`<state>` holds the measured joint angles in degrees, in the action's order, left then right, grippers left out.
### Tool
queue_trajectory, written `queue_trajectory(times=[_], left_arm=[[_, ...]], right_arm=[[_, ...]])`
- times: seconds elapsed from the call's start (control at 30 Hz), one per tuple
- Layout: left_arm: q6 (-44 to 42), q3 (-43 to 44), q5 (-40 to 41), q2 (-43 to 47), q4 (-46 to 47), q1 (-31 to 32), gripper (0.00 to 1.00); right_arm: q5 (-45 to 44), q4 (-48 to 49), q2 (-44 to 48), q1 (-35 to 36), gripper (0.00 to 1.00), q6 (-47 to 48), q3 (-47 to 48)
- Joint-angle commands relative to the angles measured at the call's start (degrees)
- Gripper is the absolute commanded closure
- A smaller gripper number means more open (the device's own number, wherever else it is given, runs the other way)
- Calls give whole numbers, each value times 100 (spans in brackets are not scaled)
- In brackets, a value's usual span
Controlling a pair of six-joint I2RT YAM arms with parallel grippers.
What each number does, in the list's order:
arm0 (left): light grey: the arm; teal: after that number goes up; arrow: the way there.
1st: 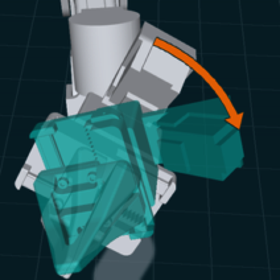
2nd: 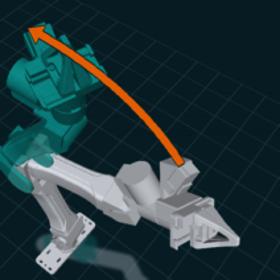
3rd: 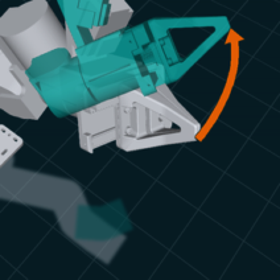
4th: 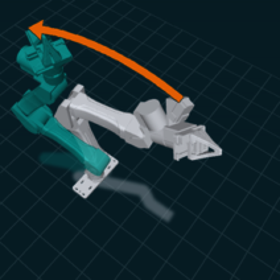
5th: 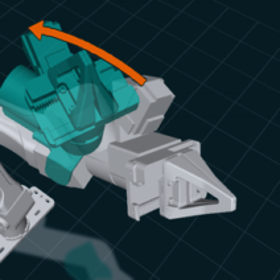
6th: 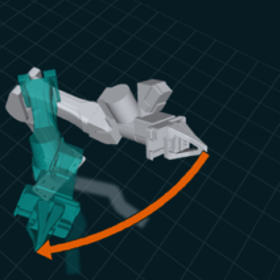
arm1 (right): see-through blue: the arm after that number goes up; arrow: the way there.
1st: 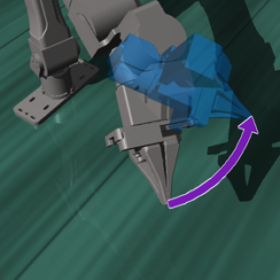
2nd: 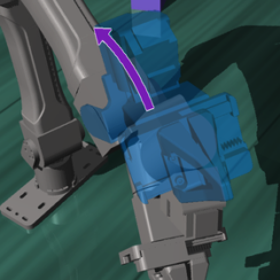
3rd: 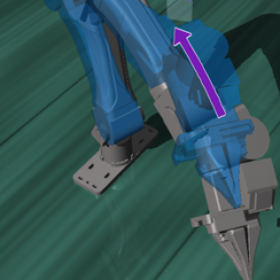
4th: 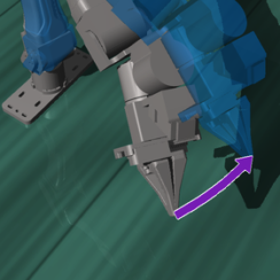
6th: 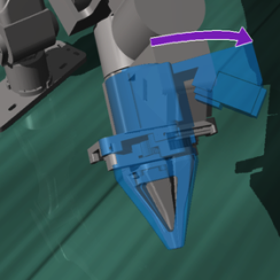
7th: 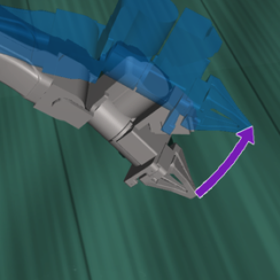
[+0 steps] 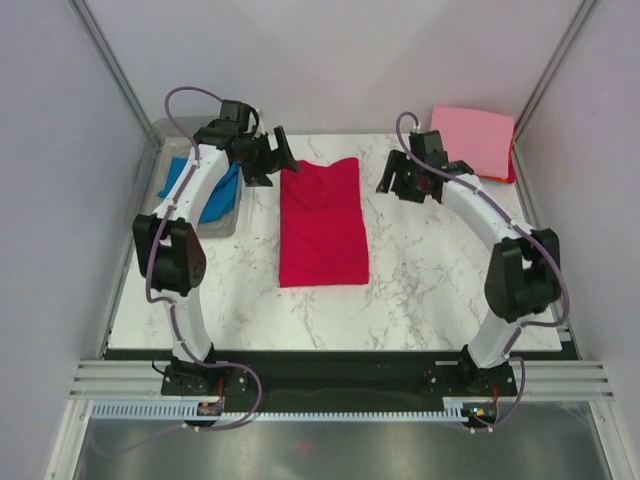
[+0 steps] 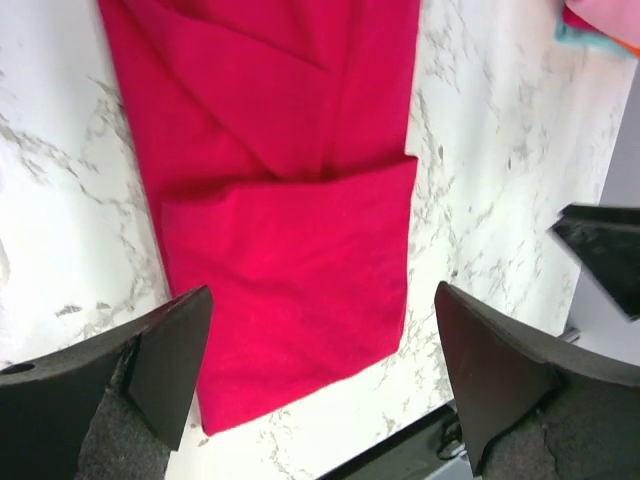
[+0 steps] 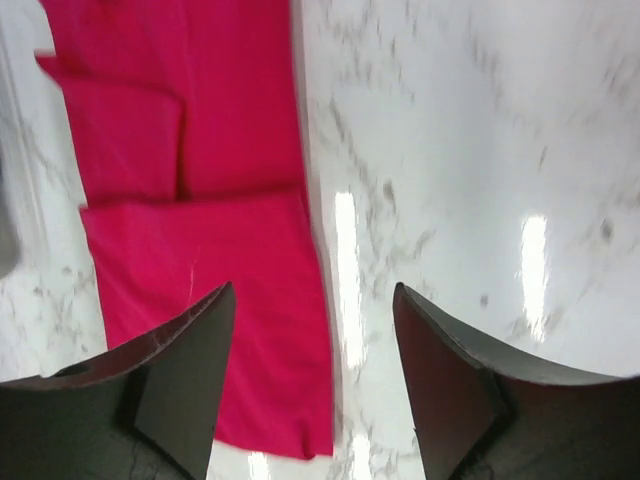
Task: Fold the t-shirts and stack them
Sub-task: Fold the tshirt
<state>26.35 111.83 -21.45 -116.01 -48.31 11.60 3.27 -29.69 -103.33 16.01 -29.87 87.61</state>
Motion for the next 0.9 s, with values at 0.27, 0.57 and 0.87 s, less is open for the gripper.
queue_trajectory(times=[0.27, 0.57, 0.87], left_arm=[[432, -4738, 18, 3996, 1691, 414, 0], [881, -7043, 62, 5229, 2819, 431, 16], [1232, -8010, -78, 5070, 3714, 449, 23]], right_arm=[[992, 1422, 2449, 921, 22, -1003, -4181], [842, 2476, 2204, 1282, 29, -1416, -4815], [605, 2706, 1843, 1528, 53, -1610, -5017]])
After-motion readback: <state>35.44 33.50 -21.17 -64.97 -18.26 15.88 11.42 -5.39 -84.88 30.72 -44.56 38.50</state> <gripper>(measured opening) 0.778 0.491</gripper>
